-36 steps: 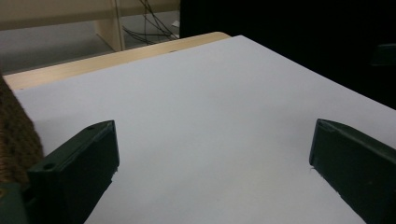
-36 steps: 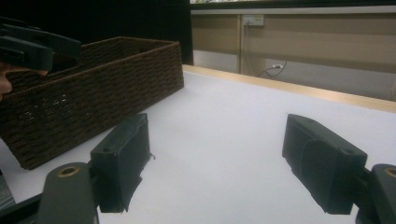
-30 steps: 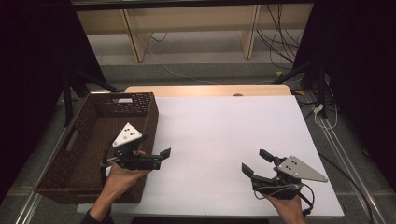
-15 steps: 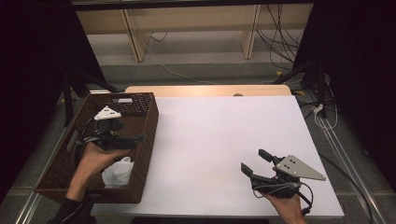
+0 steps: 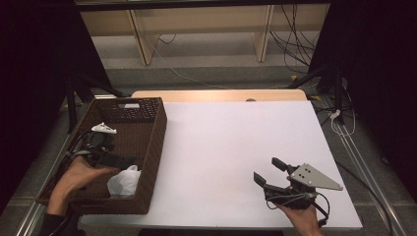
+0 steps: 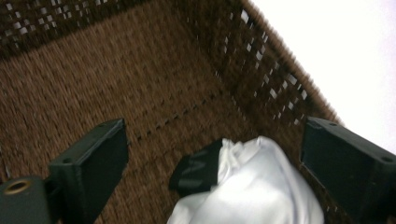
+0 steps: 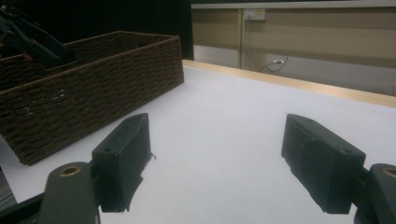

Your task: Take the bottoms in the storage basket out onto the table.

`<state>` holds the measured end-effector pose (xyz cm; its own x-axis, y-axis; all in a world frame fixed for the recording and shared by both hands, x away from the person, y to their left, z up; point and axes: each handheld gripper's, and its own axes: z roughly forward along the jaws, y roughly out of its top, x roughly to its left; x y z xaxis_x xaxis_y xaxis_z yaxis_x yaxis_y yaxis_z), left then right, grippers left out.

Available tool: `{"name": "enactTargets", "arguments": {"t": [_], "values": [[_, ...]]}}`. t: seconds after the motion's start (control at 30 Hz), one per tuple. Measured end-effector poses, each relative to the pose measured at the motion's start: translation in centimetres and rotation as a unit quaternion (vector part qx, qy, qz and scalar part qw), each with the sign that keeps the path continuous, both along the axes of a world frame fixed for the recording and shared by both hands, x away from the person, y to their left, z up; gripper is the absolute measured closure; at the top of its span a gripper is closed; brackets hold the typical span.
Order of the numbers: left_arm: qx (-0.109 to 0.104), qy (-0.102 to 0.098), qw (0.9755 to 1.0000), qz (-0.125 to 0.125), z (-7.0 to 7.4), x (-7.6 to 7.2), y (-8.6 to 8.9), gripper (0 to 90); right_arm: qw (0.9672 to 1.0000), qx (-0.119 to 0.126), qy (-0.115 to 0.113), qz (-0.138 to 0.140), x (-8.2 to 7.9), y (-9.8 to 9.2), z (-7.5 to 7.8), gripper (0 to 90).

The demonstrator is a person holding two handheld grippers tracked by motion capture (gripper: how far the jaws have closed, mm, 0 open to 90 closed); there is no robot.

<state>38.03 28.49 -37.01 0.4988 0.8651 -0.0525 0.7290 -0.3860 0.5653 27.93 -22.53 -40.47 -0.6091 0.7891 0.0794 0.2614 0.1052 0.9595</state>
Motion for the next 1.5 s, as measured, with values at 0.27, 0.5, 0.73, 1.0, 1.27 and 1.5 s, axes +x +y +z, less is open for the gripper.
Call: {"name": "enactTargets", "arguments": {"t": [0.27, 0.5, 0.73, 1.0, 1.27, 1.5], "values": [[0.024, 0.057, 0.9975, -0.034, -1.4, -0.1, -0.1, 8.9, 1.0, -0.001, 0.002, 0.001, 0.0, 0.0, 0.0, 24.8], [0.052, 0.094, 0.9928, -0.053, -2.5, -0.2, -0.6, 8.9, 1.0, -0.003, 0.001, 0.002, 0.1, 0.0, 0.0, 24.8], [0.062, 0.119, 0.9885, -0.071, -2.9, -0.2, -0.9, 8.9, 1.0, -0.005, 0.002, 0.002, 0.1, 0.1, -0.1, 24.8], [0.07, 0.139, 0.9844, -0.083, -3.4, 0.0, -1.2, 7.6, 0.9999, -0.01, 0.002, 0.003, 0.1, 0.1, -0.1, 24.9], [0.092, 0.184, 0.9743, -0.092, -5.0, 1.0, -1.9, 0.0, 0.9999, -0.012, 0.002, 0.004, 0.1, 0.2, -0.1, 25.2], [0.073, 0.222, 0.9675, -0.096, -6.4, 1.9, -1.6, 0.0, 0.9999, -0.015, 0.004, 0.005, 0.2, 0.3, -0.2, 25.5]]}}
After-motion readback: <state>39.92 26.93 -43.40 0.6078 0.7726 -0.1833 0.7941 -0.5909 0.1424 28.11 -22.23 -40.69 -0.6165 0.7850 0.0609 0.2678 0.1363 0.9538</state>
